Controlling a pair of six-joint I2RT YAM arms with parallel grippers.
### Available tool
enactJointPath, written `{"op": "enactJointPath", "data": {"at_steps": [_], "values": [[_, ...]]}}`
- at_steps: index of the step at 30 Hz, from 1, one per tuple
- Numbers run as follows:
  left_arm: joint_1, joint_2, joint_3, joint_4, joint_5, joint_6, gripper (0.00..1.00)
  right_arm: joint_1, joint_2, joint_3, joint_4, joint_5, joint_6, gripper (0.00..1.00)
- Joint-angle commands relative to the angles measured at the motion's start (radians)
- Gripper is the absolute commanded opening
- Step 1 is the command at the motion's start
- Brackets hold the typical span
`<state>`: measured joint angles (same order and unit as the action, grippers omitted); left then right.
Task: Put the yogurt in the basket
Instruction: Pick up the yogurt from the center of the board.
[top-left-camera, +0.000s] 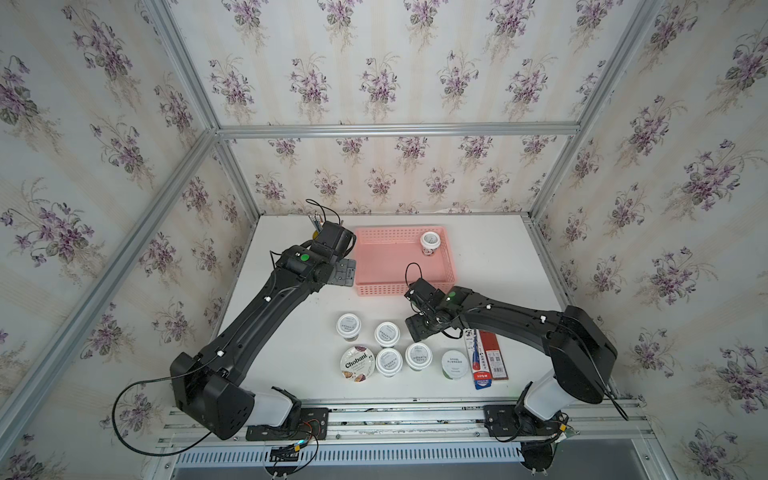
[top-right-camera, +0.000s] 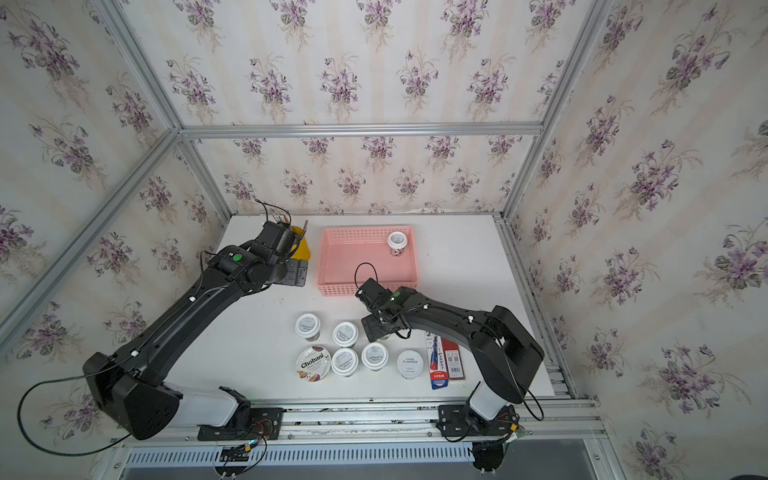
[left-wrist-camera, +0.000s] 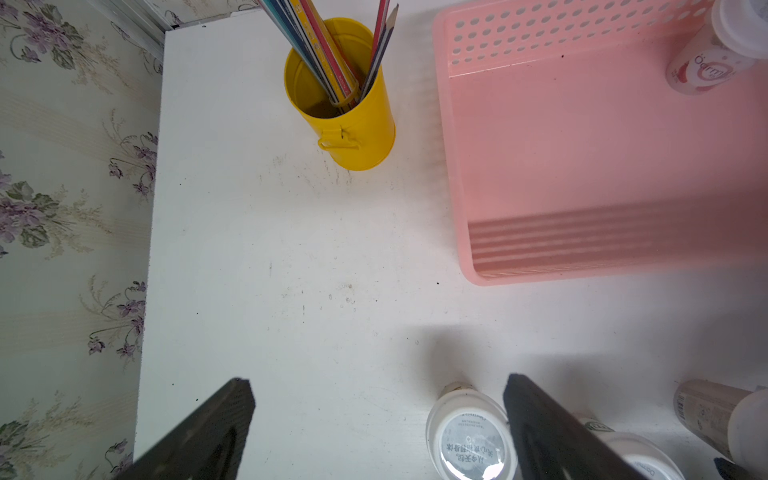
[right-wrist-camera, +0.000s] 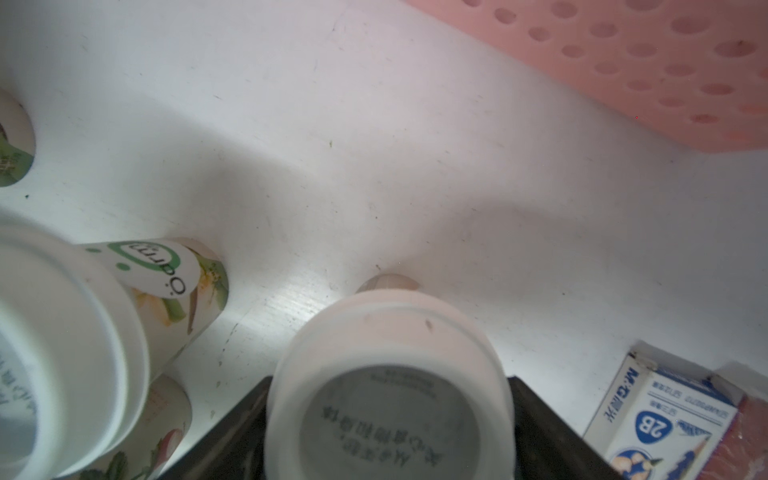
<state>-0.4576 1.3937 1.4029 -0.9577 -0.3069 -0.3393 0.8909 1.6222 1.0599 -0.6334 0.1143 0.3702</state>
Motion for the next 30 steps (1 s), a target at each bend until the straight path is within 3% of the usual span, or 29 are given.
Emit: {"op": "enactJointPath", "data": {"at_steps": [1,19,30], "values": [[0.000,0.001,0.000,-0.002,-0.003,0.000,0.99,0.000,0.001,-0.003,0.006,0.005,-0.001,0.84],[-0.001,-0.002,0.003,0.000,-0.005,0.005,0.99,-0.004,-0.017,0.018,-0.036,0.024,-0.006,0.79],[-0.001,-0.012,0.007,0.004,-0.001,0.008,0.99,-0.035,-0.012,0.166,-0.144,0.055,-0.055,0.79]]}}
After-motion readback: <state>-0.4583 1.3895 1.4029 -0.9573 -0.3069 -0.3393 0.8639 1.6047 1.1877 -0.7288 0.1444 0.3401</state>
